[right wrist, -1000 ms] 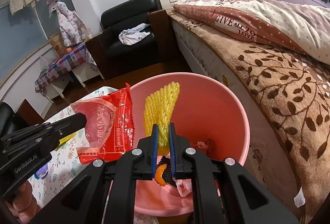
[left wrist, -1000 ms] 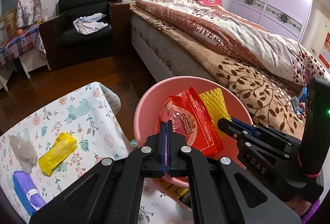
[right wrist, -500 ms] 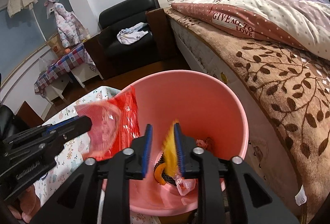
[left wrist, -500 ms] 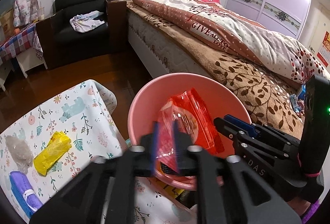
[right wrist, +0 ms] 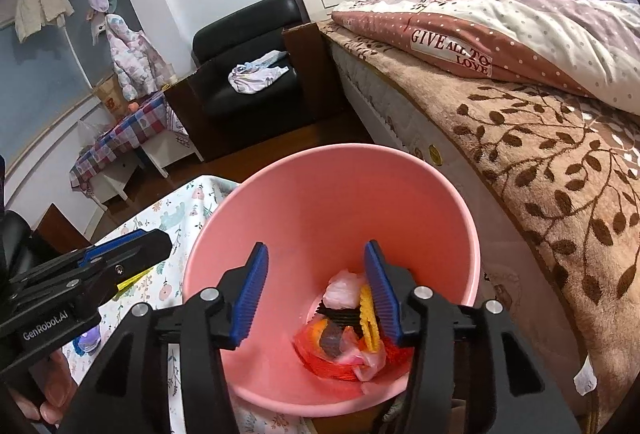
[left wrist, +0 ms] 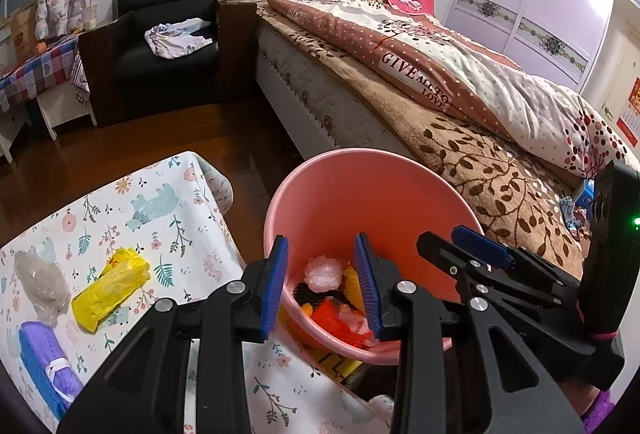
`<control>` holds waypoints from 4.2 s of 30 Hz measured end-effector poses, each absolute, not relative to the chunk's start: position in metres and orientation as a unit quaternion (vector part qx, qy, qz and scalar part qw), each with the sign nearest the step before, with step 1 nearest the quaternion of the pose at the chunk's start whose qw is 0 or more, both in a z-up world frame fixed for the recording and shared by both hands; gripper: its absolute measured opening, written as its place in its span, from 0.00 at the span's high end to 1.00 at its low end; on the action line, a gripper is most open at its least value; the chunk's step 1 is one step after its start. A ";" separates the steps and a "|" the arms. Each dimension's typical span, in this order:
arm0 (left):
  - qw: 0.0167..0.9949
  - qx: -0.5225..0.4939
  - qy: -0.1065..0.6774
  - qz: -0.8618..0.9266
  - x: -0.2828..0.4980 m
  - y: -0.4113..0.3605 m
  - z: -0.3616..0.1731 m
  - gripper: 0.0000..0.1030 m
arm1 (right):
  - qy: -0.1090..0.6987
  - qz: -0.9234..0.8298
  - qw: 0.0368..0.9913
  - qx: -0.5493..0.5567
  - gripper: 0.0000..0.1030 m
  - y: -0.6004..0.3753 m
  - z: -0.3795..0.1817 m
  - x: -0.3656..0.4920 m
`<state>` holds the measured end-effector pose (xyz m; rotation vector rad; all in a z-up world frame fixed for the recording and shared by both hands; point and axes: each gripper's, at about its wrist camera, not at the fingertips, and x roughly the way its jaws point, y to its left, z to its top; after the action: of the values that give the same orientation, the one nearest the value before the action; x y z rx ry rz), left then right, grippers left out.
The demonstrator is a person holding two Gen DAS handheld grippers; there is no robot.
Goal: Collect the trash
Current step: 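Move both grippers back to the table toward the blue mesh and purple cloth, then grasp the blue mesh sleeve with the left gripper while the right grasps the purple cloth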
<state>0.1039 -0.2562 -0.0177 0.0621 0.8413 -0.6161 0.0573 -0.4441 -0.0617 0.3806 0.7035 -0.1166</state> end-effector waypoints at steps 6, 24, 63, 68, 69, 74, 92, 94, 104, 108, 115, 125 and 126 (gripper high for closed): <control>0.865 0.017 0.406 -0.295 0.101 -0.248 -0.017 0.66 | 0.339 -0.049 0.921 0.186 0.50 -0.439 -0.058 0.055; 0.883 0.010 0.399 -0.246 0.085 -0.200 -0.010 0.66 | 0.345 -0.002 0.923 0.168 0.49 -0.404 -0.054 0.051; 0.904 -0.072 0.421 -0.020 0.029 0.025 -0.021 0.52 | 0.373 0.105 0.914 0.121 0.49 -0.310 -0.050 0.041; 0.896 -0.084 0.436 -0.001 0.021 0.043 -0.033 0.52 | 0.377 0.121 0.911 0.117 0.49 -0.299 -0.053 0.042; 0.895 -0.084 0.438 -0.001 0.021 0.044 -0.035 0.52 | 0.379 0.123 0.910 0.115 0.49 -0.296 -0.054 0.042; 0.888 -0.117 0.445 -0.013 0.025 0.047 -0.043 0.52 | 0.382 0.139 0.907 0.108 0.49 -0.283 -0.058 0.043; 0.873 -0.136 0.467 0.027 0.069 0.014 -0.082 0.52 | 0.399 0.186 0.894 0.079 0.49 -0.231 -0.066 0.055; 0.873 -0.142 0.465 0.026 0.067 0.018 -0.082 0.66 | 0.403 0.199 0.889 0.084 0.49 -0.223 -0.067 0.060; 0.881 -0.163 0.444 0.012 0.048 0.049 -0.072 0.94 | 0.420 0.256 0.865 0.102 0.45 -0.169 -0.071 0.091; 0.881 -0.173 0.440 0.011 0.041 0.061 -0.070 0.94 | 0.428 0.252 0.863 0.090 0.45 -0.148 -0.081 0.105; 0.879 -0.180 0.441 0.008 0.037 0.068 -0.071 0.94 | 0.461 0.243 0.851 0.068 0.45 -0.123 -0.103 0.125; 0.883 -0.177 0.434 0.002 0.032 0.065 -0.064 0.94 | 0.453 0.249 0.856 0.033 0.66 -0.117 -0.104 0.110; 0.884 -0.177 0.433 0.000 0.030 0.064 -0.062 0.94 | 0.448 0.249 0.858 0.031 0.66 -0.118 -0.101 0.106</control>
<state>0.0304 0.0637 -0.0621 -0.3674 0.9016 0.0007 0.1056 -0.1185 -0.1012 0.0650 0.9407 0.5237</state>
